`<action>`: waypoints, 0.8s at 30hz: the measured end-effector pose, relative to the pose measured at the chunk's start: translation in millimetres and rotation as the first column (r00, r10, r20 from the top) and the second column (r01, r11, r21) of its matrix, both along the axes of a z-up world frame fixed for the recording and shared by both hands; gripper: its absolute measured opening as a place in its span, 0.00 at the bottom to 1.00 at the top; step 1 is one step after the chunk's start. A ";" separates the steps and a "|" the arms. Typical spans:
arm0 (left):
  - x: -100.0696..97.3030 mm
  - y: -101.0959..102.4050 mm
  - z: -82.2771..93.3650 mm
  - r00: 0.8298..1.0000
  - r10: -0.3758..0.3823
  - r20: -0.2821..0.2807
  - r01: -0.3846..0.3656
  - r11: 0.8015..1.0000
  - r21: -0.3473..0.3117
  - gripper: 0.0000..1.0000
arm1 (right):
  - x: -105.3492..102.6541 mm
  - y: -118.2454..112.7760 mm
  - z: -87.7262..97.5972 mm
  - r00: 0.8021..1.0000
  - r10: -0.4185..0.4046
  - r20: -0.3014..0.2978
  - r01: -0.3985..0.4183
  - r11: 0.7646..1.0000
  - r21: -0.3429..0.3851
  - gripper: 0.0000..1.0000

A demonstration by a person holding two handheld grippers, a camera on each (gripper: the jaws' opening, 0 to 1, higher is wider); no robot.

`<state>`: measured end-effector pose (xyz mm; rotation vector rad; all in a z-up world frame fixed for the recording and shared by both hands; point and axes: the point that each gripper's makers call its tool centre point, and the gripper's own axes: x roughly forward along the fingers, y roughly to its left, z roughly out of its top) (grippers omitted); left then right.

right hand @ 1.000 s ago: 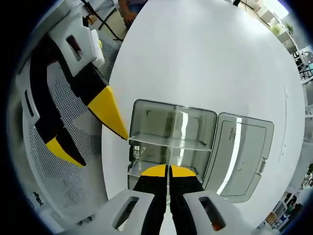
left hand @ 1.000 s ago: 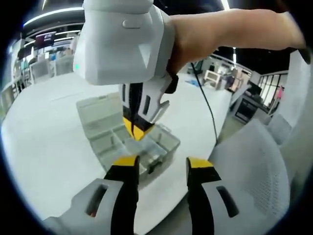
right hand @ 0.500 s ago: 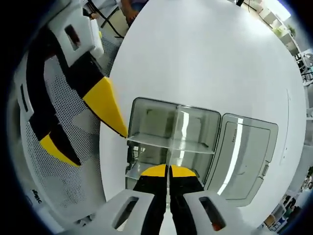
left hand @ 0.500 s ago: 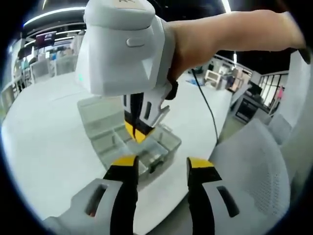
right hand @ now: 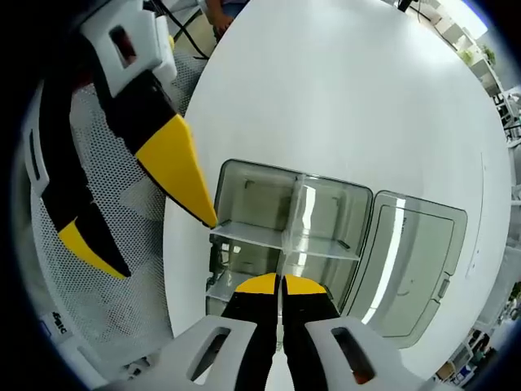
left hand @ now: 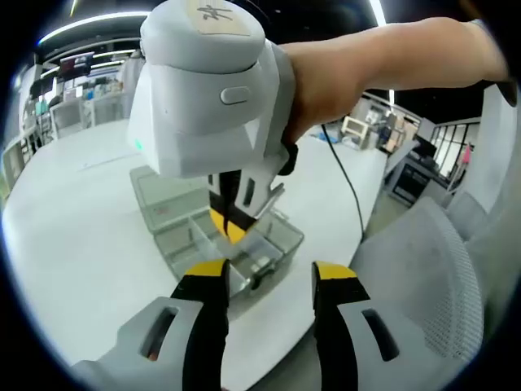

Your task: Insert the divider into the dual guide fixture by aligning both edges with the guide slots and pushing it downward to the bottom, including one-sided entry, uneven engagement, binding, and posture correction.

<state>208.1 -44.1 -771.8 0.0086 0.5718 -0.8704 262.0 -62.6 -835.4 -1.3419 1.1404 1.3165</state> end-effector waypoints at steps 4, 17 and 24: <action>0.9 0.8 0.0 1.000 0.000 0.001 0.000 1.000 0.001 0.38 | -0.3 0.3 -1.9 1.000 0.010 -0.001 -0.010 1.000 -0.004 0.00; 2.9 2.7 -1.1 1.000 0.001 0.001 -0.001 1.000 0.003 0.38 | -0.3 0.7 -4.0 1.000 0.017 0.002 -0.017 1.000 -0.008 0.00; 1.9 3.9 -0.2 1.000 0.006 0.005 -0.006 1.000 0.001 0.38 | 0.6 0.5 -5.4 1.000 0.020 0.006 -0.020 1.000 -0.009 0.00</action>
